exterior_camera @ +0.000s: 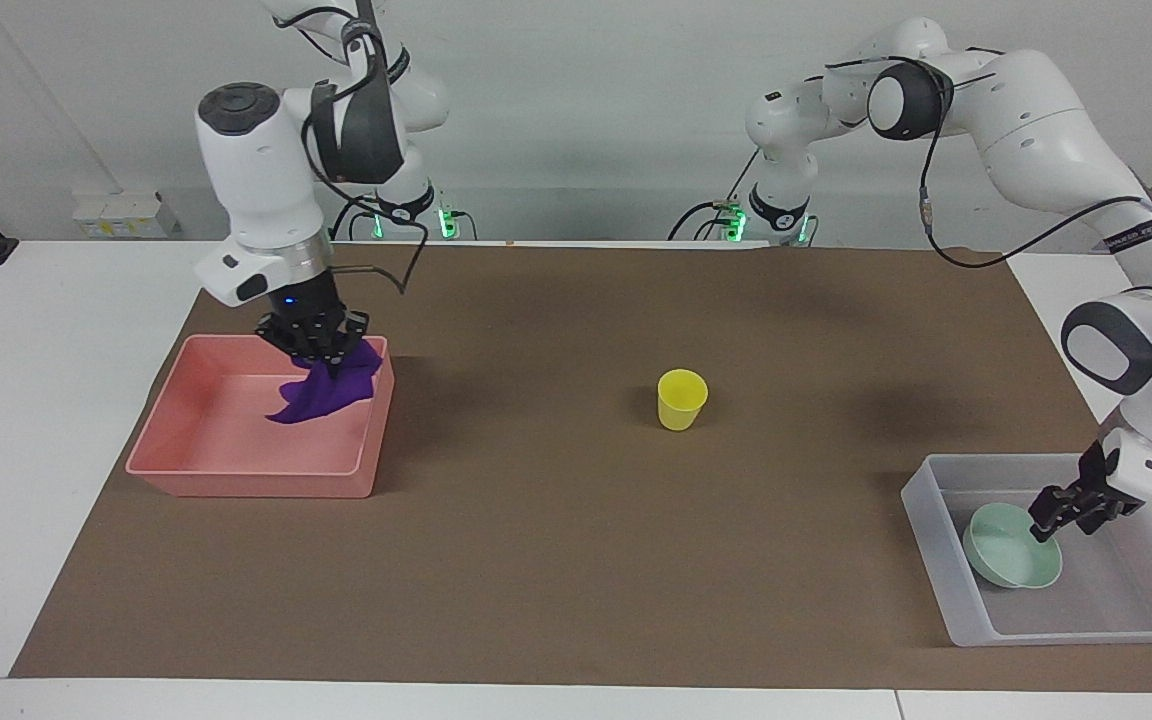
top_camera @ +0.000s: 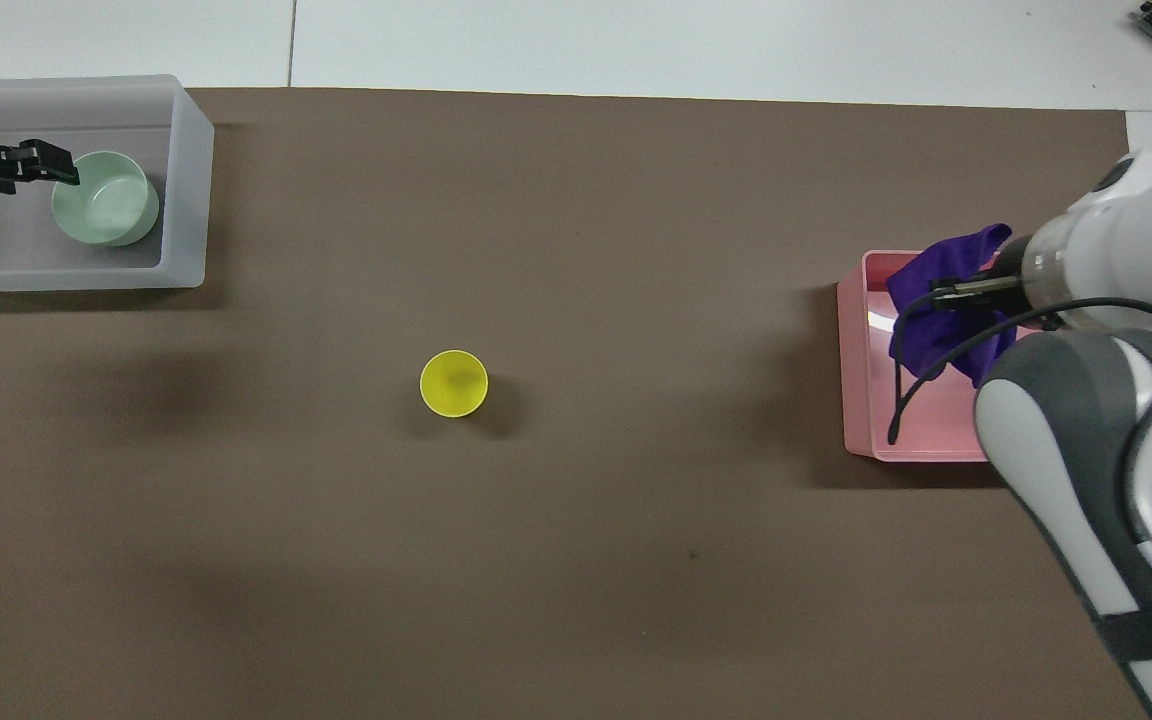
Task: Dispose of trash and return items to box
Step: 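Release the cloth in the pink box while the left gripper reaches the cup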
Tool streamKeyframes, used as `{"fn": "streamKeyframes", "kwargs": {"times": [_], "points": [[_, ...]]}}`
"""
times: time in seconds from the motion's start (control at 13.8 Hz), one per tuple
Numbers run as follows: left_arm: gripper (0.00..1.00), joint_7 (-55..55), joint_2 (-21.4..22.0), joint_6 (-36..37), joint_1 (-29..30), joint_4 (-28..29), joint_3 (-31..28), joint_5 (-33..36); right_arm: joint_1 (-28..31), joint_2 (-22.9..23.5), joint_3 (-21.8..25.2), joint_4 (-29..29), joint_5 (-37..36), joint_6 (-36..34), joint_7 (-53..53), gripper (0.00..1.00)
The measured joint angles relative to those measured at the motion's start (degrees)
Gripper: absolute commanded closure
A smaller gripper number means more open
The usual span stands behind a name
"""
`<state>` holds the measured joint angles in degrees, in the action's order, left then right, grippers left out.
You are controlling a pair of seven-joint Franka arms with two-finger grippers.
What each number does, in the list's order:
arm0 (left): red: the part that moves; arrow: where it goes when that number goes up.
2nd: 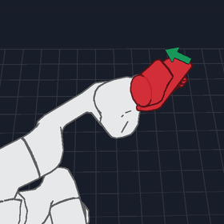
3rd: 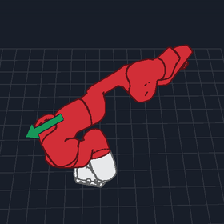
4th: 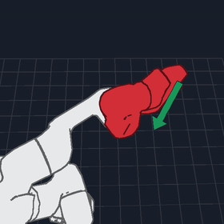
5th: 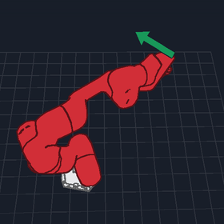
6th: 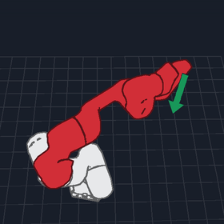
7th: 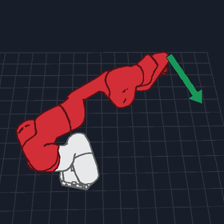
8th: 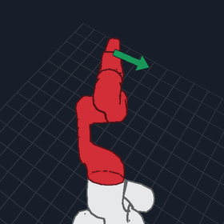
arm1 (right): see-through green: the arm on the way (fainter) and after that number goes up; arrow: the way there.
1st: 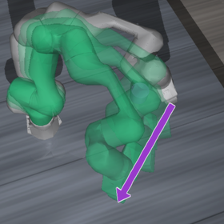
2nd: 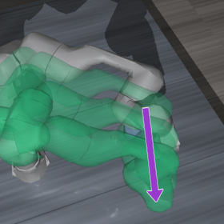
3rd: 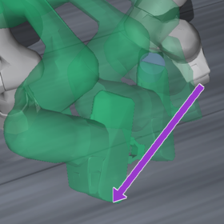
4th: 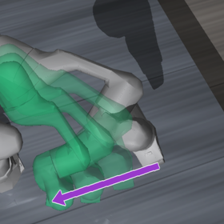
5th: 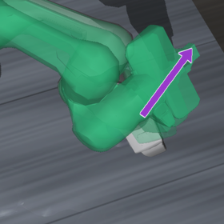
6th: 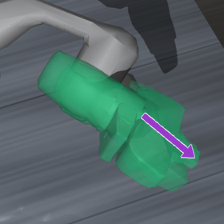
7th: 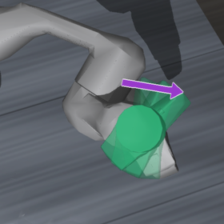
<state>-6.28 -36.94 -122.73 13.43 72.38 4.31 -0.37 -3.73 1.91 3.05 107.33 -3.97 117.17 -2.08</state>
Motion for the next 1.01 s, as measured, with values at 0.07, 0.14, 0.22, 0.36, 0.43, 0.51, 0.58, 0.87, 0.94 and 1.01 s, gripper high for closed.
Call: {"fn": "streamKeyframes", "kwargs": {"times": [0.07, 0.14, 0.22, 0.36, 0.43, 0.51, 0.58, 0.87, 0.94, 1.01], "points": [[0.00, 0.0, 2.5, 0.2, -0.8, 1.8, 0.1, 0.0, 2.0, 0.0, 0.0, 0.9, 0.0, 0.7, -2.1, 1.00], [0.00, 0.0, 5.7, 0.7, -2.0, 4.4, 0.2, 0.0, 3.5, 0.1, 0.0, 2.0, 0.0, 2.1, -3.5, 1.00], [0.00, 0.1, 9.4, 1.2, -3.5, 8.1, 0.2, 0.0, 4.5, 0.2, 0.0, 3.6, 0.0, 4.1, -4.5, 1.00], [0.00, 1.2, 17.3, 1.7, -6.8, 17.1, 0.3, 0.0, 6.3, 0.9, 0.0, 6.9, 0.0, 8.7, -5.8, 1.00], [0.00, 2.5, 21.0, 1.7, -8.6, 21.8, 0.4, 0.0, 7.0, 1.5, 0.0, 8.6, 0.0, 11.1, -6.0, 1.00], [0.00, 4.2, 24.3, 1.7, -10.8, 26.1, 0.4, 0.0, 7.3, 2.0, 0.0, 10.1, 0.0, 13.1, -6.0, 1.00], [0.00, 6.3, 26.9, 1.6, -13.0, 29.5, 0.4, 0.0, 7.3, 2.5, 0.0, 11.5, 0.1, 14.4, -6.0, 1.00], [0.00, 14.8, 31.8, -0.6, -23.2, 39.0, 0.5, 0.0, 7.3, 3.1, -0.1, 15.7, 0.1, 17.3, -5.9, 0.00], [0.00, 17.0, 32.3, -3.1, -25.5, 41.5, 0.5, 0.0, 7.3, 3.1, -0.1, 16.0, 0.2, 17.3, -5.2, 0.00], [0.00, 19.5, 32.6, -5.3, -27.7, 43.5, 0.5, 0.0, 7.3, 3.1, -0.1, 16.2, 0.2, 17.3, -3.9, 0.00]]}}
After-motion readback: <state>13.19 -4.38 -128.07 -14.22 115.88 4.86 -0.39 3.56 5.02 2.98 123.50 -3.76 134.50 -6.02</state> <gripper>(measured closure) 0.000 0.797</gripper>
